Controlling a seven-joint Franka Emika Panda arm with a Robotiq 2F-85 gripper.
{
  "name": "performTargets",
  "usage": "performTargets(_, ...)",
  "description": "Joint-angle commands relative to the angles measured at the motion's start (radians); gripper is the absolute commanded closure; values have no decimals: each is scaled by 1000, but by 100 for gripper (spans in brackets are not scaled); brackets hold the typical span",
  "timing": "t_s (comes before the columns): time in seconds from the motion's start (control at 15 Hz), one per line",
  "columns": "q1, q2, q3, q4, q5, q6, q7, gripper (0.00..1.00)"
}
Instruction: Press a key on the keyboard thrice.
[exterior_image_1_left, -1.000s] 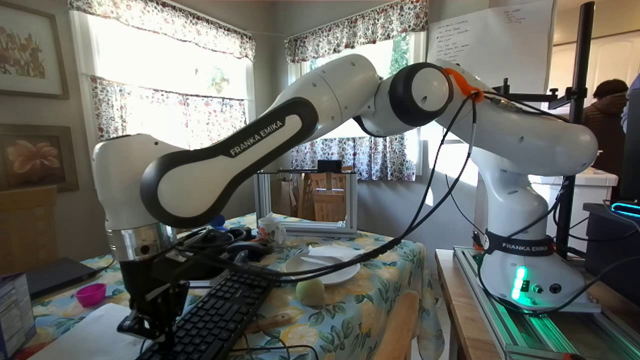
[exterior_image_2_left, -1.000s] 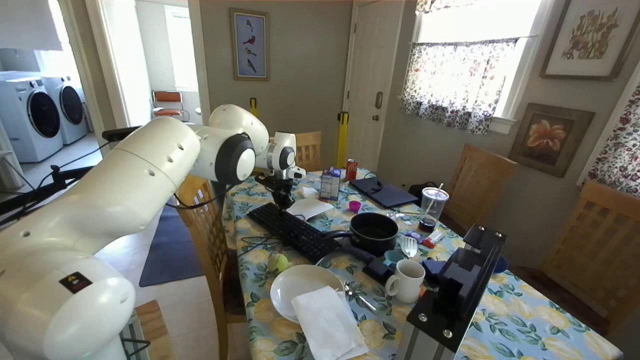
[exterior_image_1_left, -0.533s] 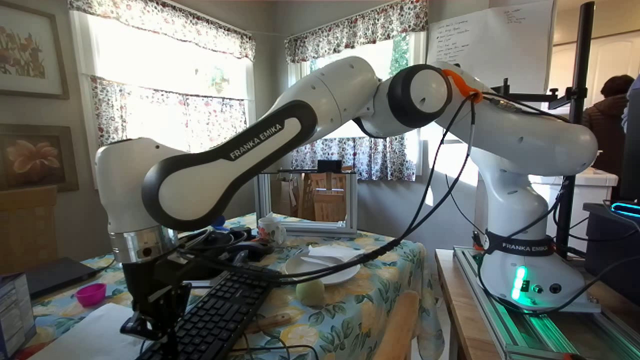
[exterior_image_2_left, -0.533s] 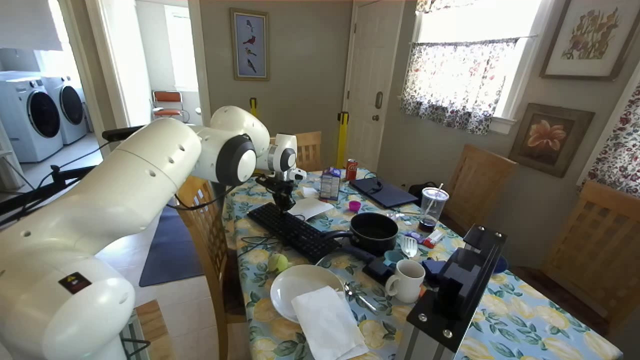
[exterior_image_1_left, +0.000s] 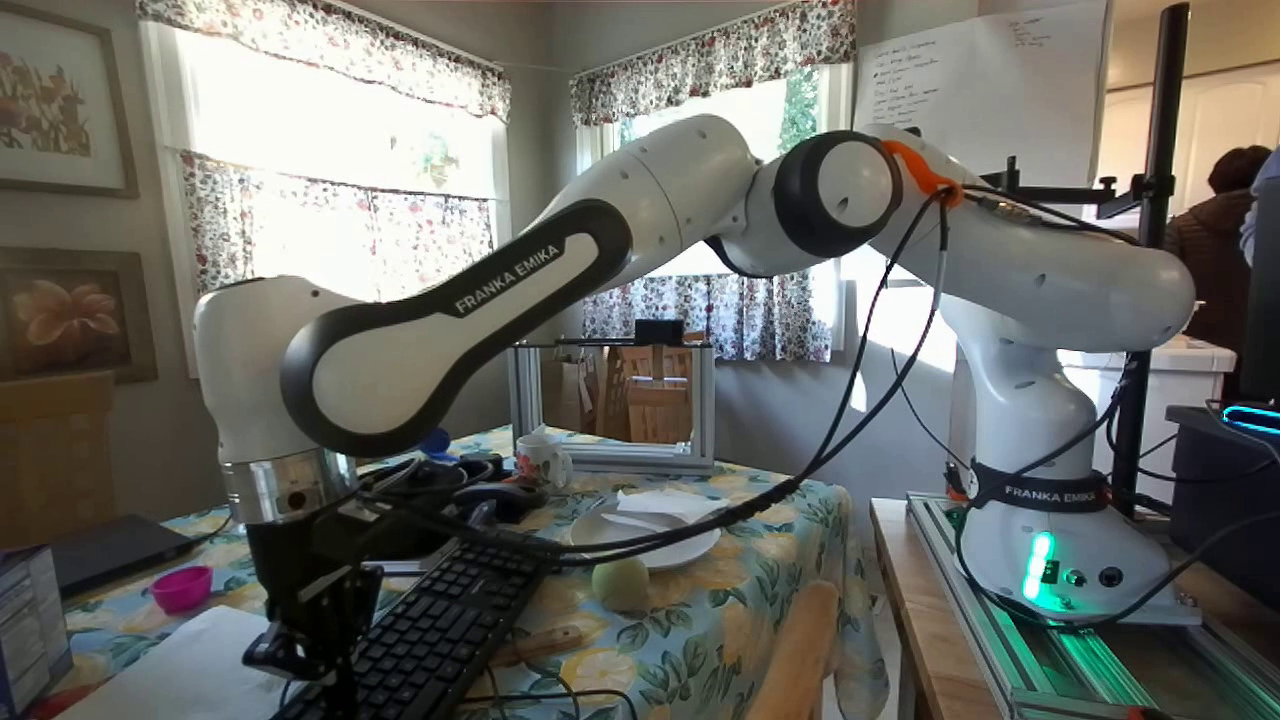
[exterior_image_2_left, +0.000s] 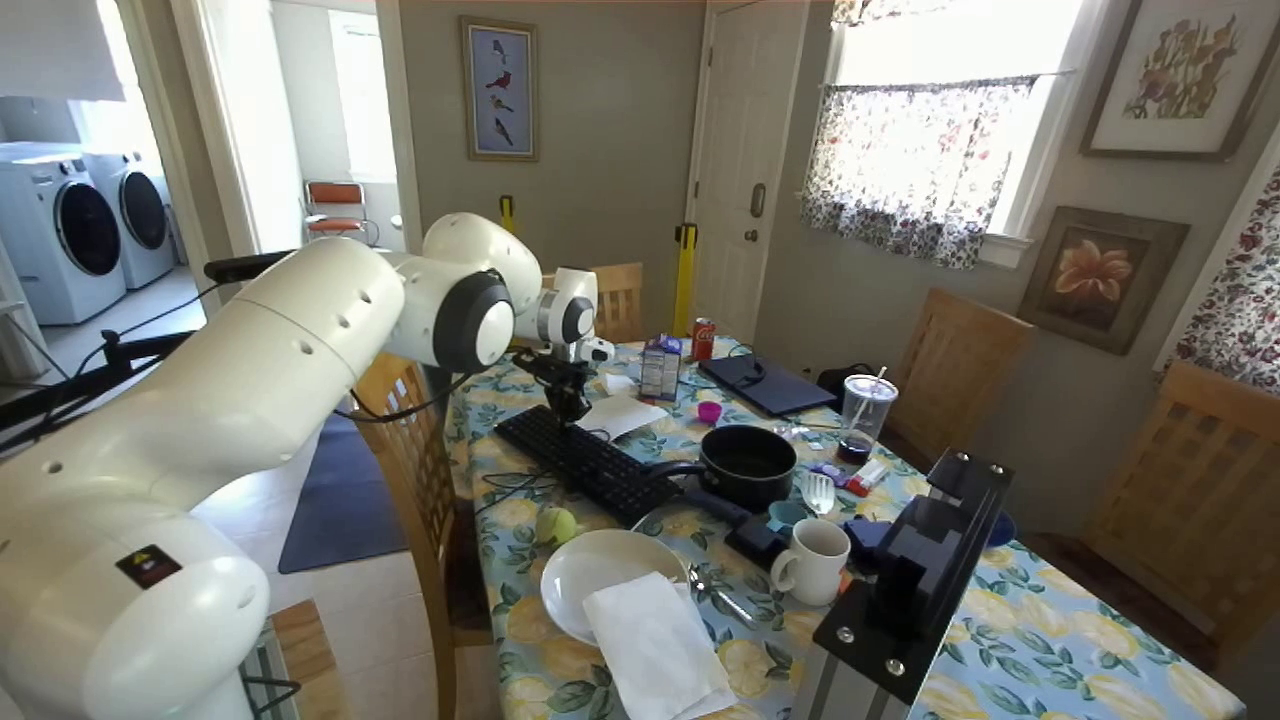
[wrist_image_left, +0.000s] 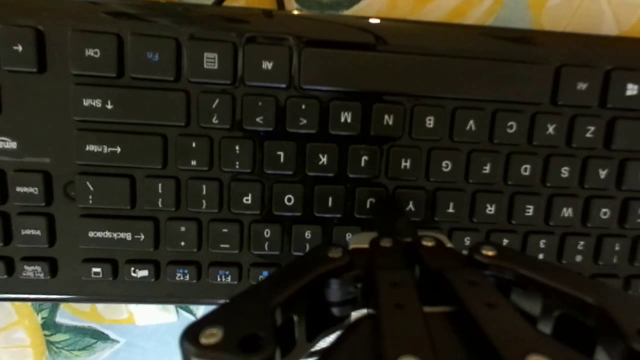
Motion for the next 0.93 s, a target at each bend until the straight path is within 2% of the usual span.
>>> performTargets(0.0, 6, 17, 5, 47, 3, -20, -4, 100)
performTargets(0.87, 12, 16, 3, 76, 7, -22, 3, 100)
